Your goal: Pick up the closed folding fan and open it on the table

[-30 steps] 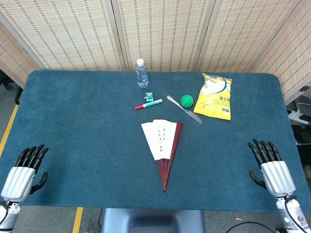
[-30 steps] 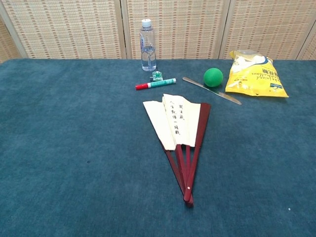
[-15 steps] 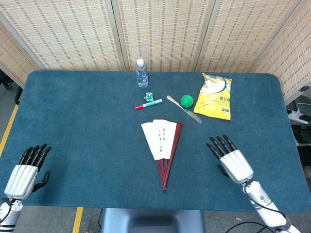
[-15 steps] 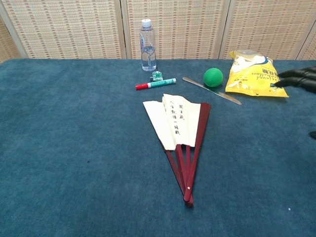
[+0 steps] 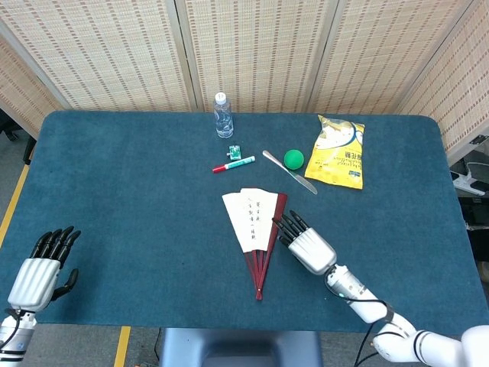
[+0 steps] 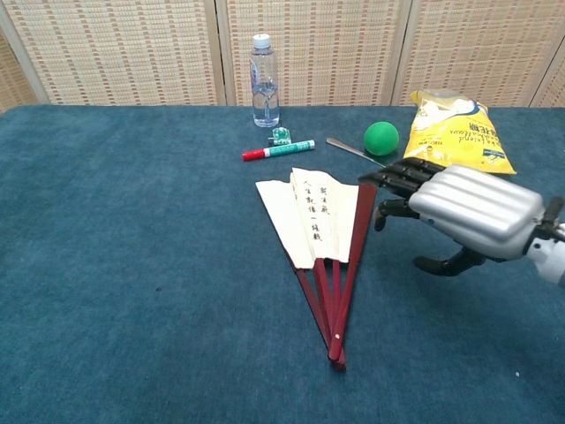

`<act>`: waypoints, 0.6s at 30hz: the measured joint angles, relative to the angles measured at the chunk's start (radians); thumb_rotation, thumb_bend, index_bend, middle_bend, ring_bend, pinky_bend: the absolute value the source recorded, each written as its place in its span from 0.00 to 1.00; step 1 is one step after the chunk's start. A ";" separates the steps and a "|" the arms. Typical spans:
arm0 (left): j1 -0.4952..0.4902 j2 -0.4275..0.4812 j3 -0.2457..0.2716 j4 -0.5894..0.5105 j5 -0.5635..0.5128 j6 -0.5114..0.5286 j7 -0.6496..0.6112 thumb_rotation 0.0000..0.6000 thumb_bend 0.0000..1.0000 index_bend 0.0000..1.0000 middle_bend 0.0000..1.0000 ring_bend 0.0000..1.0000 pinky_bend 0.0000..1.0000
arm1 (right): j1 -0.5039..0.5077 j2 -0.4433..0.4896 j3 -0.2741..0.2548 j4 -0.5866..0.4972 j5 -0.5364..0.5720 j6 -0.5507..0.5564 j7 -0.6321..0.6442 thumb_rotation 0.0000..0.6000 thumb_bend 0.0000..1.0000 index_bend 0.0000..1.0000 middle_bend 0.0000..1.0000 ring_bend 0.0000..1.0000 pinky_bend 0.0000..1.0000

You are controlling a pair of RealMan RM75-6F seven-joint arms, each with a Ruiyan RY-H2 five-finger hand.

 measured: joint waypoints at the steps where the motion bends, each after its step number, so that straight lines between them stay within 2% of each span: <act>1: -0.001 0.000 -0.001 0.000 -0.003 -0.004 0.000 1.00 0.45 0.00 0.00 0.00 0.07 | 0.011 -0.026 0.000 0.030 0.001 -0.002 0.009 1.00 0.24 0.33 0.00 0.00 0.00; 6: -0.005 0.000 -0.001 -0.003 -0.010 -0.014 0.007 1.00 0.45 0.00 0.00 0.00 0.07 | 0.051 -0.108 0.005 0.120 0.009 -0.009 0.048 1.00 0.24 0.35 0.00 0.00 0.00; 12: -0.005 0.001 -0.004 -0.009 -0.034 -0.026 0.016 1.00 0.45 0.00 0.00 0.00 0.07 | 0.077 -0.177 0.011 0.200 0.019 -0.004 0.079 1.00 0.24 0.43 0.00 0.00 0.00; 18: -0.009 0.003 -0.007 -0.013 -0.050 -0.040 0.027 1.00 0.45 0.00 0.00 0.00 0.07 | 0.107 -0.262 0.010 0.333 0.027 0.017 0.124 1.00 0.24 0.49 0.01 0.00 0.00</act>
